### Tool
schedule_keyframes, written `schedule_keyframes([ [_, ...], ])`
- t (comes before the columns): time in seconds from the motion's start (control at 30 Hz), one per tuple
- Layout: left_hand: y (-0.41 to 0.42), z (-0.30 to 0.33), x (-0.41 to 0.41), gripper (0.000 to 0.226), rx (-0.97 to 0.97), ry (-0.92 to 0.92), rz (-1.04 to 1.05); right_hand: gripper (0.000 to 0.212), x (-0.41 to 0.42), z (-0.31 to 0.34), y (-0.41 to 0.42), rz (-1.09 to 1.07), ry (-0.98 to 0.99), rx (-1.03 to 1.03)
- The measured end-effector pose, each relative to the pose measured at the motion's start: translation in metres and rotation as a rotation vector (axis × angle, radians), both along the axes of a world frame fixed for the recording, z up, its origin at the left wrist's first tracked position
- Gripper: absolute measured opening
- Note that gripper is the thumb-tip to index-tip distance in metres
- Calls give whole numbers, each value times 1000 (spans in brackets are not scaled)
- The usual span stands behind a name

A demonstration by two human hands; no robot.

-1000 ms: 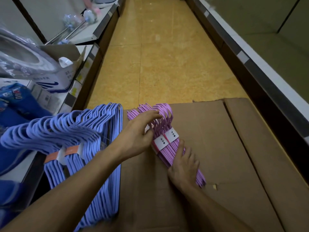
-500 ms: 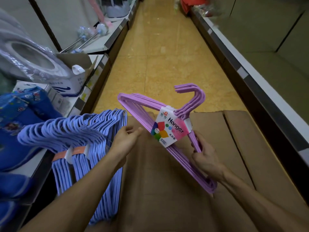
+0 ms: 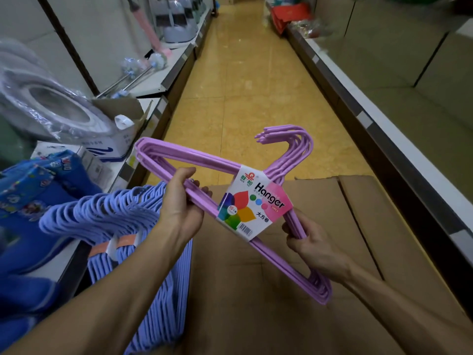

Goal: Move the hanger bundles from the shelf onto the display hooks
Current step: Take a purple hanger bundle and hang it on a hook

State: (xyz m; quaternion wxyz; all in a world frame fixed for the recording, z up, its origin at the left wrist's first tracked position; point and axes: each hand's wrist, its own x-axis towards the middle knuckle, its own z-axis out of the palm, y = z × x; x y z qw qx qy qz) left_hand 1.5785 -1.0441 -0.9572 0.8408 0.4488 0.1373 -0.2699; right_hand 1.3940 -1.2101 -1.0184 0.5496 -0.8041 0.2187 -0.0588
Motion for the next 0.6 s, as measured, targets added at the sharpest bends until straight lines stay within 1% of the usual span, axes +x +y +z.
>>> schedule_keyframes([
  [0.07, 1, 12, 0, 14, 40, 3, 35, 61, 5, 8, 2, -17, -50, -47],
  [0.17, 3, 39, -4, 9, 66, -2, 104, 57, 6, 32, 9, -38, -74, -94],
  [0.27, 10, 77, -12, 9, 70, 19, 126, 59, 1, 72, 15, -35, -64, -113],
  [0.33, 15, 112, -19, 10, 66, 29, 154, 62, -3, 111, 17, -15, -47, -119],
  [0.4, 19, 157, -25, 9, 34, 32, 173, 62, -6, 158, 18, -16, -47, -126],
  [0.5, 25, 234, -30, 7, -8, 31, 180, 55, -11, 231, 22, -34, -43, -148],
  [0.6, 26, 340, -37, 15, -27, 19, 186, 61, -16, 331, 25, -54, -60, -173],
])
